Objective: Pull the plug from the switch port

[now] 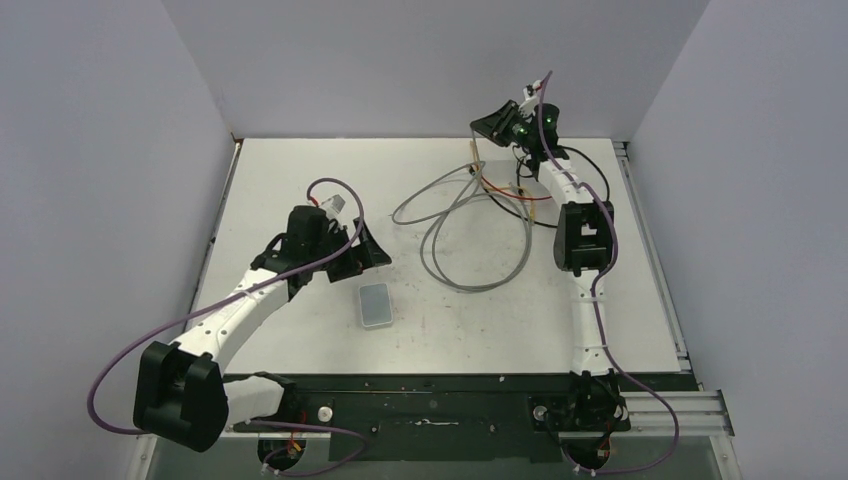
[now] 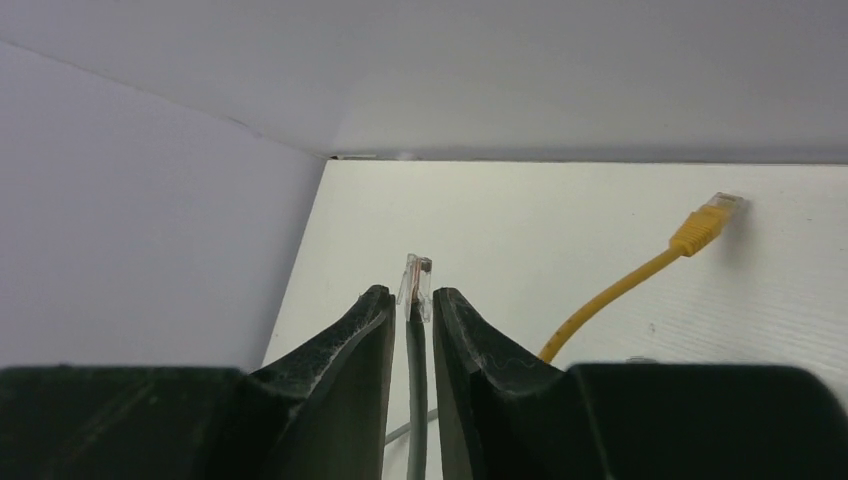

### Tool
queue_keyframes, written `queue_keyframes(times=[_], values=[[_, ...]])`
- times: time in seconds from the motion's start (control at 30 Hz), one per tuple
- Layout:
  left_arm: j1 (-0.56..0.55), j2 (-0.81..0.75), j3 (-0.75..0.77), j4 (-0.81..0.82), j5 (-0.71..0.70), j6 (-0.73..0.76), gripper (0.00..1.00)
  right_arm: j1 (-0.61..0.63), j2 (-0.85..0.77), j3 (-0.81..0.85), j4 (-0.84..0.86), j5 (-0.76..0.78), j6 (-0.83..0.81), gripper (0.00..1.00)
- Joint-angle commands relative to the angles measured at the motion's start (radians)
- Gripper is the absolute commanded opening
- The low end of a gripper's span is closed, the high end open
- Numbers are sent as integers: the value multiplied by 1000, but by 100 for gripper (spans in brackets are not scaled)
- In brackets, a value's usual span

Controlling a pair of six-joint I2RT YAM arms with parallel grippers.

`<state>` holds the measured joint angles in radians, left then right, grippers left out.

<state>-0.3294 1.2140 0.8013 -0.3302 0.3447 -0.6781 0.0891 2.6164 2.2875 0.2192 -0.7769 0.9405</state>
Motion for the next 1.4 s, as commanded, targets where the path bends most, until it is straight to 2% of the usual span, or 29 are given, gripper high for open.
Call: queue_keyframes(times=[0.0,0.27,0.53,0.67,0.73,1.0,1.37], values=[[-26,24,70,84,28,-12,86,-11,-35,7,-47,68,-92,26],[-40,33,69,100,30,-14,86,-15,-79,10,-166,115,-200,39],[-40,24,54,94,27,-9,86,-19,-175,-46,-243,150,-259,68],[-40,14,40,99,23,-12,86,-18,-294,-157,-258,189,-275,85],[-40,9,33,102,20,-15,86,-16,-359,-219,-269,201,-281,90],[-40,12,16,120,29,-17,86,38,-650,-553,-306,243,-325,97],[-40,-24,-21,110,29,-8,88,317,-1028,-1040,-517,299,-500,95]])
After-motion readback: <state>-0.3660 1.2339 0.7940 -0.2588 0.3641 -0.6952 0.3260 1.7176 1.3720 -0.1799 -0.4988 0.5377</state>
